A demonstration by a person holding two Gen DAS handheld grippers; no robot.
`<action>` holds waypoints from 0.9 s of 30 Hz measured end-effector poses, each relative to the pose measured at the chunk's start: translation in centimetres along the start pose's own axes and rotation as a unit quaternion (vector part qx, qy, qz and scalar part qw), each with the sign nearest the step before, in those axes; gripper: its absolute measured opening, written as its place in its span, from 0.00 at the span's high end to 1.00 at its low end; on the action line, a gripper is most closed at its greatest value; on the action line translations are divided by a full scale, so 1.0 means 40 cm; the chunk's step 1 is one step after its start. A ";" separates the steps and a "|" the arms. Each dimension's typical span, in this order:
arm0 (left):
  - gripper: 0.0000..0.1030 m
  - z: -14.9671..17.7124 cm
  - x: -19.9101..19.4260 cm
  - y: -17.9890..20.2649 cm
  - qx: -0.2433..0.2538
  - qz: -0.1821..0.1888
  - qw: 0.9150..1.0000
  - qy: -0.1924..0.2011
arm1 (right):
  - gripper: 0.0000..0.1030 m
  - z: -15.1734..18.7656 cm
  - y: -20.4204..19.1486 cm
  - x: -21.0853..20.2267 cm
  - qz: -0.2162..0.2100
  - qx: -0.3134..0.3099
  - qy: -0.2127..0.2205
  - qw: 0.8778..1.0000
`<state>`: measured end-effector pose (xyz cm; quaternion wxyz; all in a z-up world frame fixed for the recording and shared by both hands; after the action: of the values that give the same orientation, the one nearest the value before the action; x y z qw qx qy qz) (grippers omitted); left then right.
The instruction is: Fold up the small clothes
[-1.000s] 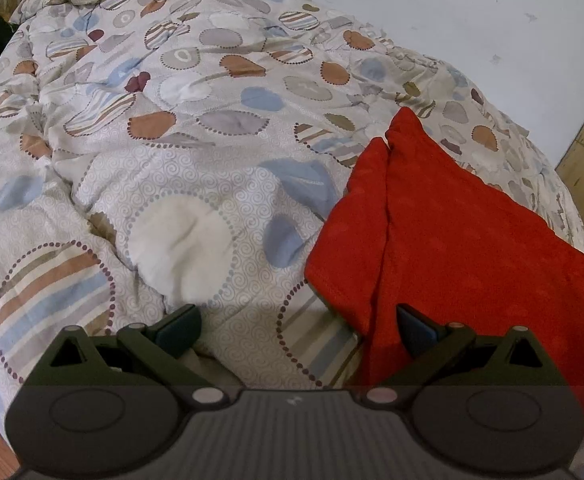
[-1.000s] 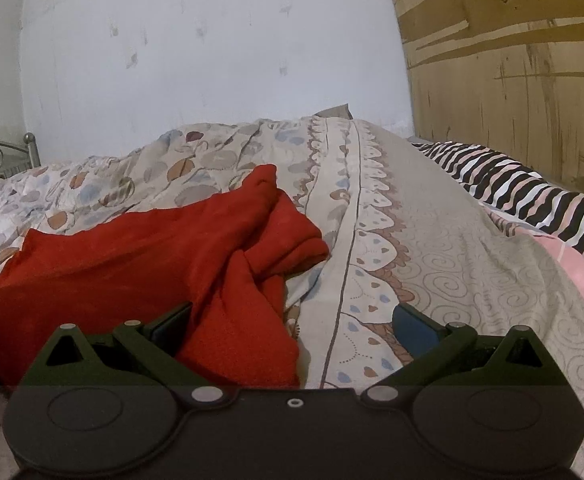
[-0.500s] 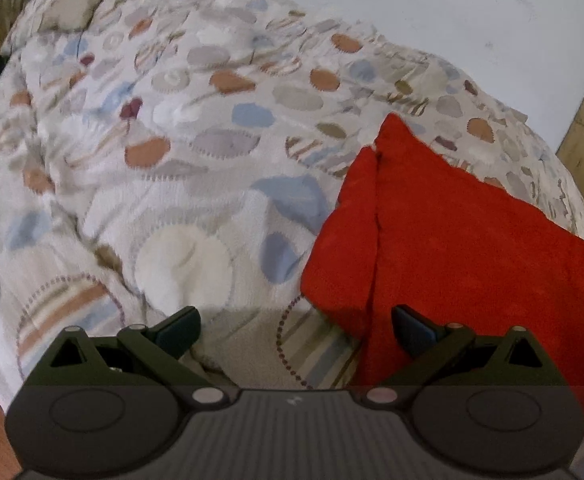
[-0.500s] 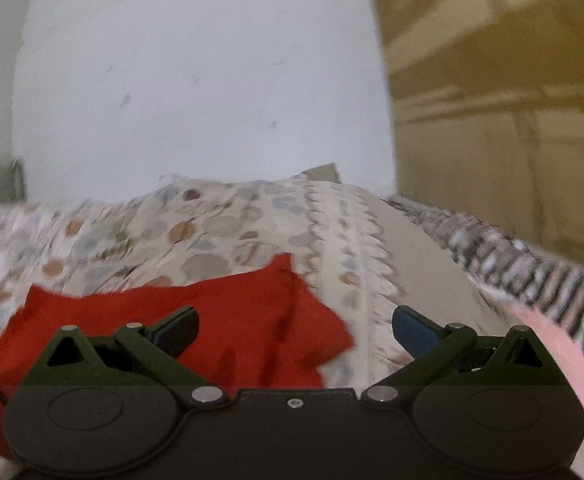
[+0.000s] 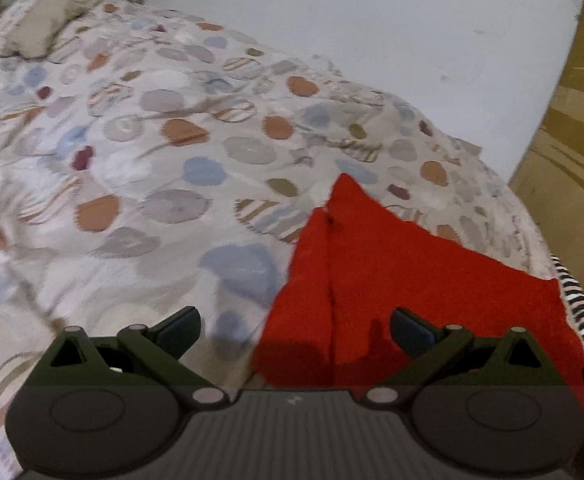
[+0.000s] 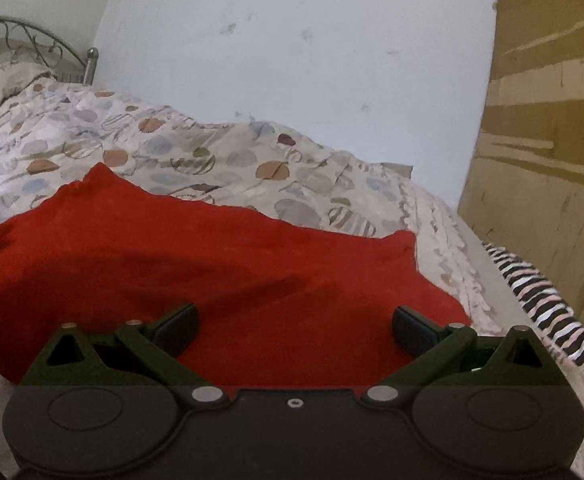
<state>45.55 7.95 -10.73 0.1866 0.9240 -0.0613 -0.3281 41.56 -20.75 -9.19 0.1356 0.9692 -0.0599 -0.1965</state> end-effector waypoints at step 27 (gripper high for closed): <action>0.25 0.045 0.103 0.048 0.047 0.027 0.995 -0.082 | 0.00 0.007 0.007 0.006 -0.004 0.011 -0.001 1.000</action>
<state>47.62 4.67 -13.69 0.1459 0.8997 -0.1165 -0.3946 41.65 -21.11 -9.46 0.1240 0.9707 -0.0586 -0.1973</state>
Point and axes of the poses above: each gripper's, at about its wrist camera, not at the fingertips, and x roughly the way its jaws point, y to its right, z to its underside, the point moved 10 cm from there along x, roughly the way its jaws point, and after that the axes turned 3 degrees about z, right-handed, at the moved point
